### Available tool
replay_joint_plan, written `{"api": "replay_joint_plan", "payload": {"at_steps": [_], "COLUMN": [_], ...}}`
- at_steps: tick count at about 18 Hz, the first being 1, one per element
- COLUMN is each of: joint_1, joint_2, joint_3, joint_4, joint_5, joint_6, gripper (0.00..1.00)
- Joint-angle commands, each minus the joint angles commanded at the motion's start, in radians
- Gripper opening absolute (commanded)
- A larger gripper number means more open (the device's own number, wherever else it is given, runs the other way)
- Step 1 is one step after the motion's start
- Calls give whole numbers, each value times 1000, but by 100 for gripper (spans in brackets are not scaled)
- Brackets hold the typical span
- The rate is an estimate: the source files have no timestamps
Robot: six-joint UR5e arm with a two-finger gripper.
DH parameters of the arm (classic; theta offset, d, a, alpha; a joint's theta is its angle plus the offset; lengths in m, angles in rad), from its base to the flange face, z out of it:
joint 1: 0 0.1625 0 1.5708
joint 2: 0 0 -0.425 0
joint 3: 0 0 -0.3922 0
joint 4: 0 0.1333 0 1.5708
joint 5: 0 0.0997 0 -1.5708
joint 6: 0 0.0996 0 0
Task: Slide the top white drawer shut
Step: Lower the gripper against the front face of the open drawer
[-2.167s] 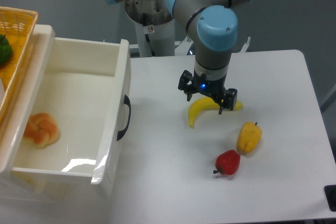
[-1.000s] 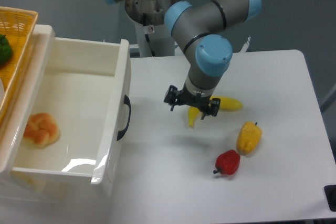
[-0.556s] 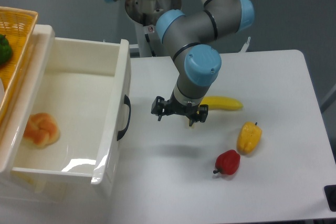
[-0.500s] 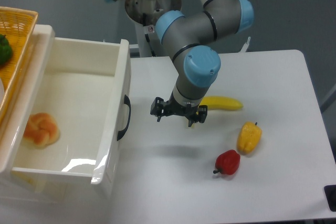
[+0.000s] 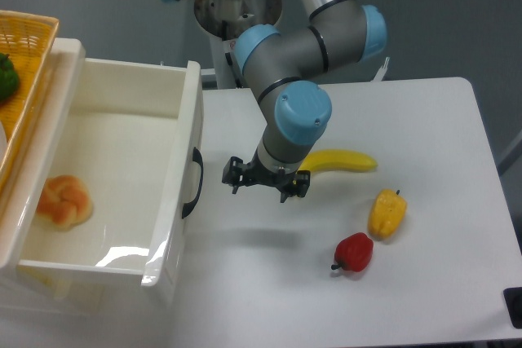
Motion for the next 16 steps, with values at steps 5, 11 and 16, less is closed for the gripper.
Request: {"api": "replay_joint_plan", "payload": {"at_steps": [5, 11, 16], "joint_1": [-12, -25, -28], "joint_2": [-11, -12, -14], "joint_3": [5, 11, 11], "joint_4": [3, 3, 2], "joint_5": [0, 0, 0], "joint_6": [-17, -31, -32], "gripper": [100, 100, 100]}}
